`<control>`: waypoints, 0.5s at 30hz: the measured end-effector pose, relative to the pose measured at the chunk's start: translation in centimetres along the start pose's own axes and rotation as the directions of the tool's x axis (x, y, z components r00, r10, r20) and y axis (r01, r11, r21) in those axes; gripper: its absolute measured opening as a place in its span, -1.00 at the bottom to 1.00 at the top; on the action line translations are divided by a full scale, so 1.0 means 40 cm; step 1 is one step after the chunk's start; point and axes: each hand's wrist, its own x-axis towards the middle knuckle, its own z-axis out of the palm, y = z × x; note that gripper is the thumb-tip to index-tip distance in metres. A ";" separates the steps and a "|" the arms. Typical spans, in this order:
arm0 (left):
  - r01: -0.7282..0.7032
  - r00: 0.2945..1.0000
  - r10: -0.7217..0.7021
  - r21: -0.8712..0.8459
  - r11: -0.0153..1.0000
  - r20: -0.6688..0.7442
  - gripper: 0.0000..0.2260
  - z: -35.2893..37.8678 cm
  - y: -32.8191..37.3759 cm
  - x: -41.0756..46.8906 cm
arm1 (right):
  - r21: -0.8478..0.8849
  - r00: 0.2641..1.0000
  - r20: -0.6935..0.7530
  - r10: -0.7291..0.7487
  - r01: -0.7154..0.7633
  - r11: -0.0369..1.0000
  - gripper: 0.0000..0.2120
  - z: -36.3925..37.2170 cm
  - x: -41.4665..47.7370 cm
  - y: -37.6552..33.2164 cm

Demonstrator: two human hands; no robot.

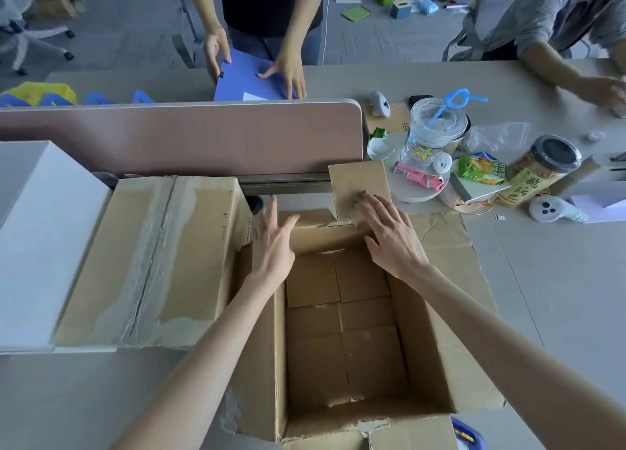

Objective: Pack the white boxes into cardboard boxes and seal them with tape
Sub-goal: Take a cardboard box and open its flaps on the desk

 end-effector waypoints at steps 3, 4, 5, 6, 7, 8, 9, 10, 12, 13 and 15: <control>-0.083 0.995 0.085 0.033 0.996 -0.054 -0.64 0.005 -0.007 -0.001 | -0.040 0.999 -0.030 -0.012 0.011 0.999 -0.35 0.012 -0.004 0.001; -0.088 0.994 0.090 0.043 0.995 -0.057 -0.71 0.003 -0.004 -0.001 | -0.048 0.999 -0.045 -0.010 0.008 0.999 -0.38 0.015 -0.004 -0.001; -0.083 0.995 0.086 0.046 0.995 -0.060 -0.76 -0.001 -0.001 -0.002 | -0.055 0.998 -0.059 -0.011 0.008 0.998 -0.40 0.018 -0.004 -0.005; -0.077 0.995 0.080 0.045 0.996 -0.065 -0.81 -0.003 0.002 -0.001 | -0.061 0.997 -0.070 -0.014 0.010 0.998 -0.42 0.021 -0.005 -0.008; -0.075 0.994 0.078 0.044 0.996 -0.071 -0.85 -0.006 0.003 -0.002 | -0.066 0.997 -0.076 -0.020 0.015 0.998 -0.43 0.023 -0.009 -0.010; -0.080 0.994 0.083 0.043 0.996 -0.073 -0.89 -0.007 0.003 -0.004 | -0.070 0.997 -0.078 -0.029 0.023 0.997 -0.44 0.023 -0.014 -0.011; -0.085 0.994 0.087 0.039 0.996 -0.071 -0.92 -0.008 0.000 -0.007 | -0.073 0.996 -0.078 -0.040 0.034 0.997 -0.45 0.023 -0.018 -0.012; -0.089 0.993 0.091 0.033 0.996 -0.069 -0.93 -0.010 -0.003 -0.011 | -0.074 0.996 -0.077 -0.050 0.044 0.996 -0.46 0.021 -0.022 -0.014; -0.089 0.992 0.090 0.014 0.996 -0.083 -0.95 -0.020 -0.008 -0.022 | -0.081 0.995 -0.078 -0.060 0.053 0.995 -0.47 0.014 -0.025 -0.022; -0.087 0.991 0.087 -0.002 0.996 -0.098 -0.96 -0.028 -0.010 -0.028 | -0.092 0.995 -0.083 -0.063 0.056 0.994 -0.47 0.009 -0.024 -0.030; -0.089 0.987 0.085 -0.023 0.996 -0.136 -0.97 -0.049 -0.013 -0.040 | -0.128 0.991 -0.107 -0.081 0.067 0.989 -0.49 -0.004 -0.016 -0.049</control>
